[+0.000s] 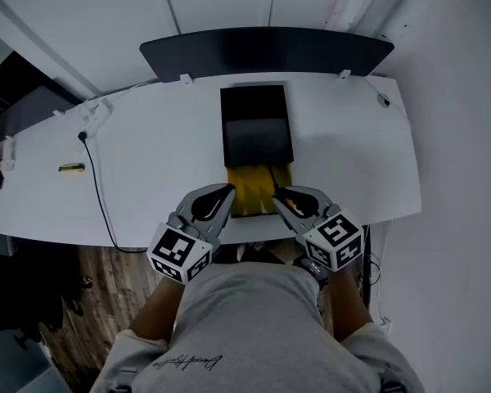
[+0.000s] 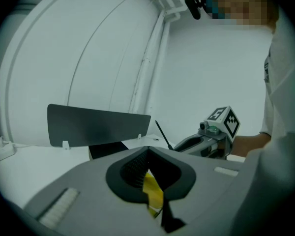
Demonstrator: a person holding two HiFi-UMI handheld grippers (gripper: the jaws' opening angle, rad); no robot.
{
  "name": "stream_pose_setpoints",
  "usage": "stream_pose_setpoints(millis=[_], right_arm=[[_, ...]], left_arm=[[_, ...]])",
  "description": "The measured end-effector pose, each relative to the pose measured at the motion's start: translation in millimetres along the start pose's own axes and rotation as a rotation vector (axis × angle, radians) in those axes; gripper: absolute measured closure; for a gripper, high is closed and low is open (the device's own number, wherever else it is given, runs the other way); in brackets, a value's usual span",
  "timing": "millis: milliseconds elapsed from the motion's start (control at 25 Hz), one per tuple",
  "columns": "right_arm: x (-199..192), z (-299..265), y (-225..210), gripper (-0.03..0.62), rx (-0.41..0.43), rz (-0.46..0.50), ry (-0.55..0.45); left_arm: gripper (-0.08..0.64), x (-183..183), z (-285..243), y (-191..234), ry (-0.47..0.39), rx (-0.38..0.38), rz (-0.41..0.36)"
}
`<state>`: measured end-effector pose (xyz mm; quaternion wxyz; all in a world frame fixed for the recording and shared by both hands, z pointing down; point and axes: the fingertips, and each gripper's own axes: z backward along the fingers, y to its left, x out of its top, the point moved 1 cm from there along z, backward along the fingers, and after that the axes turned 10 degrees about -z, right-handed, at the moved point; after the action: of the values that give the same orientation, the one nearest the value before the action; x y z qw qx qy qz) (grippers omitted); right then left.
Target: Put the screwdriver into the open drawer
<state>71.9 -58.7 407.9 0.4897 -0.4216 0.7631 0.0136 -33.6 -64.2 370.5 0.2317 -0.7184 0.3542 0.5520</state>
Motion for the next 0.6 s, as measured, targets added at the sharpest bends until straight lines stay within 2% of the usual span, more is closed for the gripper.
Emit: stream_pose_setpoints(millis=[360,600], right_arm=[[-7,-14,-9,0.502,-0.082,0.035,0.063],[-19,-25,-21,0.502,-0.119,0.019,0.106]], left_arm=[[0.56,-14,-6,15,0.014,-0.027,0.031],[0.56,-26,-10,28,0.029,-0.027,0.041]])
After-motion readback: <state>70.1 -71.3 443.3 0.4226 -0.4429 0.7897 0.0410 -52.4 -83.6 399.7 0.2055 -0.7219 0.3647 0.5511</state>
